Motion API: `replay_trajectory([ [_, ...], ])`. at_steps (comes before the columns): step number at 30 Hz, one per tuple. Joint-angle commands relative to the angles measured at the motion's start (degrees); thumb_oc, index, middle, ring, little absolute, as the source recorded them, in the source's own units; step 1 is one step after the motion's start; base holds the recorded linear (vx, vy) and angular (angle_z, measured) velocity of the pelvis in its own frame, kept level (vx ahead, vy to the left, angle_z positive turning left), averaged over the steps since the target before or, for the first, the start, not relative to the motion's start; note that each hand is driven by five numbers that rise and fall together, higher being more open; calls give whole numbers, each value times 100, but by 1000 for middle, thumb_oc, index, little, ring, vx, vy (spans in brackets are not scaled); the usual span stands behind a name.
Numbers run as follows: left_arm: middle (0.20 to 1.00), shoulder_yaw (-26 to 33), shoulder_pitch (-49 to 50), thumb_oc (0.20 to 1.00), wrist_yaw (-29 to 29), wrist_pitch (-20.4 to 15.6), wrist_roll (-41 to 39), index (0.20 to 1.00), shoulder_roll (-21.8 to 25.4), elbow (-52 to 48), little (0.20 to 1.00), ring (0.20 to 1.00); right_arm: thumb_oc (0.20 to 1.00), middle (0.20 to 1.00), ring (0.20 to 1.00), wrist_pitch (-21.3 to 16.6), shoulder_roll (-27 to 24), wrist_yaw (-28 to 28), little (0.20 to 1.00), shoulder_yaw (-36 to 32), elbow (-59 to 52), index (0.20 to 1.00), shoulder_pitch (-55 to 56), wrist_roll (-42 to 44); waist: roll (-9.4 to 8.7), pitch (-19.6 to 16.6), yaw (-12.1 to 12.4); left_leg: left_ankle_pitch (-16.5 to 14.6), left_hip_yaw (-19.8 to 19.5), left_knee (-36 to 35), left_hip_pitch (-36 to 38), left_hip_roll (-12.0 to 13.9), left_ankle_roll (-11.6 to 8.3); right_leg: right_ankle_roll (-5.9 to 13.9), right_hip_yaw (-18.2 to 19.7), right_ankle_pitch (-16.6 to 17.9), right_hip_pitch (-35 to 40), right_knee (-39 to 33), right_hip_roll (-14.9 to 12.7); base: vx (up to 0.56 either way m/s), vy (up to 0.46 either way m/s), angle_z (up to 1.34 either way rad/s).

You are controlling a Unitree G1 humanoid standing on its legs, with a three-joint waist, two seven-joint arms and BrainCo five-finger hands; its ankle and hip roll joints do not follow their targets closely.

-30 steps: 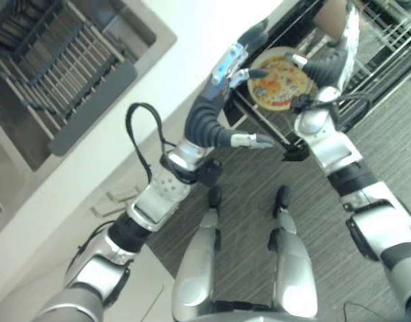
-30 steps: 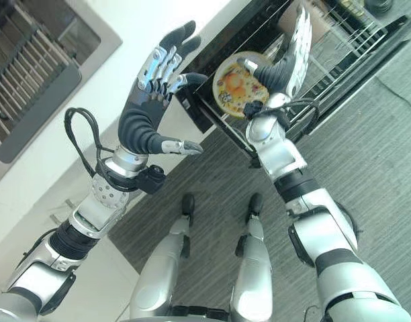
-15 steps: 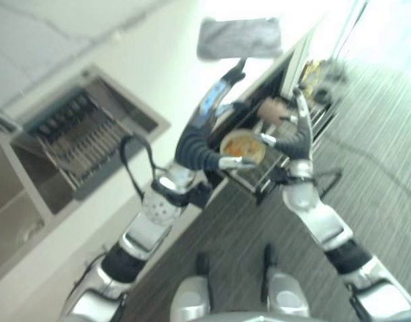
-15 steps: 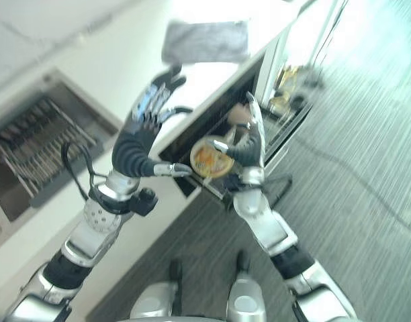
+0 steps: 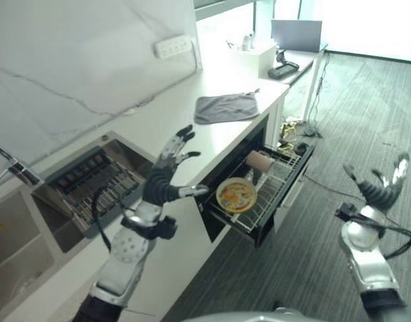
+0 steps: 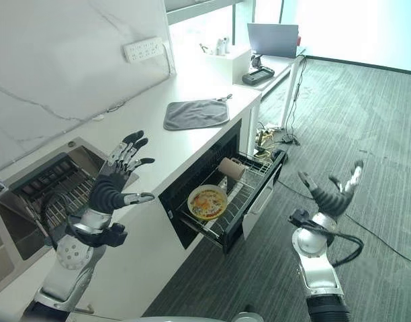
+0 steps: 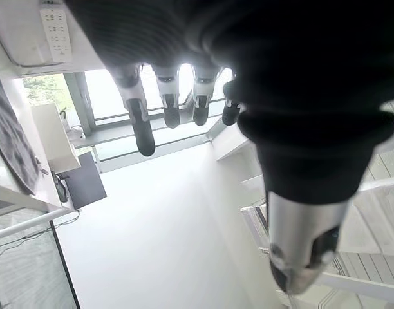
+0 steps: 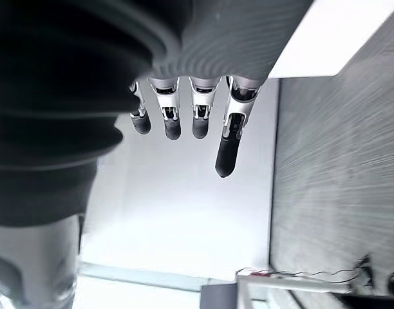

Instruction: Place the dishes in the dishwasher.

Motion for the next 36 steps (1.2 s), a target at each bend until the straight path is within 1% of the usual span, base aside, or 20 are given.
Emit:
replay_trajectory([
  [1,1000,68,-237,1000,-146,-432,-317,1000,137,-91,1000,1000,1000,1000,1000,-444,83,106,1000,-55,-77,1000,-337,506,-14,63,33,18,529,343,-81,104,149,-22,-230,-288,166,484,-154,77,4,5],
  [5,1000,-111,-285,1000,-107,-330,-339,1000,86,36,1000,1000,1000,1000,1000,-449,223,432,1000,24,692,1000,-426,1220,91,100,69,18,461,382,-144,57,148,-25,-233,-297,109,532,-201,55,28,7],
  [6,1000,-111,-285,1000,-107,-330,-339,1000,86,36,1000,1000,1000,1000,1000,-449,223,432,1000,24,692,1000,-426,1220,91,100,69,18,461,382,-144,57,148,-25,-233,-297,109,532,-201,59,72,1],
  [7,1000,-259,-357,1000,-27,-348,-261,1000,28,99,1000,1000,1000,1000,1000,-535,258,560,1000,90,1117,1000,-549,1492,175,148,97,-6,392,486,-264,12,141,-36,-212,-341,15,619,-232,39,106,-1],
  [9,1000,-440,-511,1000,172,-378,-182,1000,-61,108,1000,1000,1000,1000,1000,-563,182,670,1000,131,1435,1000,-744,1791,323,241,126,-20,309,627,-476,-65,137,-53,-199,-406,-171,782,-296,-17,184,-5],
  [11,1000,-738,-870,1000,517,-439,-113,1000,-190,192,1000,1000,1000,1000,1000,-573,18,952,1000,161,1988,1000,-1183,2229,569,425,170,-39,194,810,-854,-215,157,-64,-150,-473,-511,988,-388,-130,230,1],
  [13,1000,-871,-1145,1000,694,-488,-74,1000,-233,229,1000,1000,1000,1000,1000,-491,-71,1177,1000,172,2341,1000,-1574,2544,673,577,203,-30,137,868,-1068,-303,176,-79,-96,-487,-695,1044,-409,-161,122,9],
  [14,1000,-899,-1224,1000,740,-493,-57,1000,-244,234,1000,1000,1000,1000,1000,-472,-90,1223,1000,180,2423,1000,-1682,2578,692,625,212,-26,121,880,-1120,-321,179,-82,-77,-488,-739,1054,-410,-233,80,11],
  [15,1000,-973,-1623,1000,899,-467,-7,1000,-263,241,1000,1000,1000,1000,1000,-295,-225,1435,1000,225,2835,1000,-2377,2582,760,895,252,-3,17,993,-1384,-386,178,-113,-21,-502,-977,1174,-422,-164,46,8],
  [17,1000,-991,-1746,1000,929,-411,-25,1000,-273,228,1000,1000,1000,1000,1000,-204,-267,1512,1000,275,2956,1000,-2631,2585,780,994,265,0,-3,1039,-1467,-401,179,-126,-16,-506,-1067,1231,-436,-106,35,3],
  [19,1000,-1015,-1883,1000,982,-378,-21,1000,-271,223,1000,1000,1000,1000,1000,-124,-322,1611,1000,338,3110,1000,-2951,2755,791,1133,274,-4,-33,1131,-1622,-424,185,-143,-3,-516,-1240,1334,-455,-102,22,2],
  [21,1000,-1037,-2078,1000,1074,-322,-14,1000,-247,214,1000,1000,1000,1000,1000,7,-408,1841,1000,420,3305,1000,-3315,2872,785,1301,289,0,-76,1250,-1838,-432,184,-157,35,-517,-1492,1474,-469,-140,1,-4],
  [23,1000,-1035,-2283,1000,1109,-326,14,1000,-194,224,1000,1000,1000,1000,1000,39,-476,2088,1000,517,3550,1000,-3703,3044,742,1488,339,2,-112,1393,-2117,-428,198,-169,72,-518,-1800,1636,-473,-180,-39,-7],
  [25,1000,-1019,-2517,1000,1090,-328,74,1000,-89,266,1000,1000,1000,1000,1000,176,-555,2539,1000,634,3844,1000,-4168,3300,653,1685,434,33,-148,1509,-2406,-401,210,-168,67,-493,-2117,1797,-461,-182,-95,2],
  [26,1000,-1018,-2545,1000,1086,-329,81,1000,-80,272,1000,1000,1000,1000,1000,171,-557,2564,1000,650,3880,1000,-4221,3326,644,1702,445,35,-150,1522,-2437,-400,212,-167,69,-491,-2152,1816,-460,-147,-116,9],
  [28,1000,-1012,-2755,1000,1065,-296,104,1000,36,284,1000,1000,1000,1000,1000,196,-605,2875,1000,812,4061,1000,-4613,3325,562,1856,532,76,-197,1617,-2674,-386,223,-161,72,-450,-2397,1937,-444,-124,-97,16],
  [30,1000,-994,-2865,1000,1021,-242,126,1000,78,267,1000,1000,1000,1000,1000,172,-626,3018,1000,933,4091,1000,-4813,3293,499,1929,584,102,-250,1675,-2825,-388,228,-155,85,-419,-2521,1977,-419,-84,-68,10],
  [31,1000,-994,-2865,1000,1021,-242,126,1000,78,267,1000,1000,1000,1000,1000,172,-626,3018,1000,933,4091,1000,-4813,3293,499,1929,584,102,-250,1675,-2825,-388,228,-155,85,-419,-2521,1977,-419,-74,-59,9],
  [33,1000,-958,-2979,1000,943,-179,174,1000,134,247,1000,1000,1000,1000,1000,151,-583,3219,1000,1110,4031,1000,-5035,3247,403,2003,664,152,-276,1675,-2942,-385,231,-140,46,-366,-2633,1991,-405,-75,-60,6],
  [36,1000,-897,-3129,1000,853,-130,169,1000,214,303,1000,1000,1000,1000,1000,217,-474,3353,1000,1291,3915,1000,-5273,3178,295,2059,761,191,-291,1724,-3072,-363,227,-122,-32,-316,-2736,2033,-414,-41,-60,8],
])
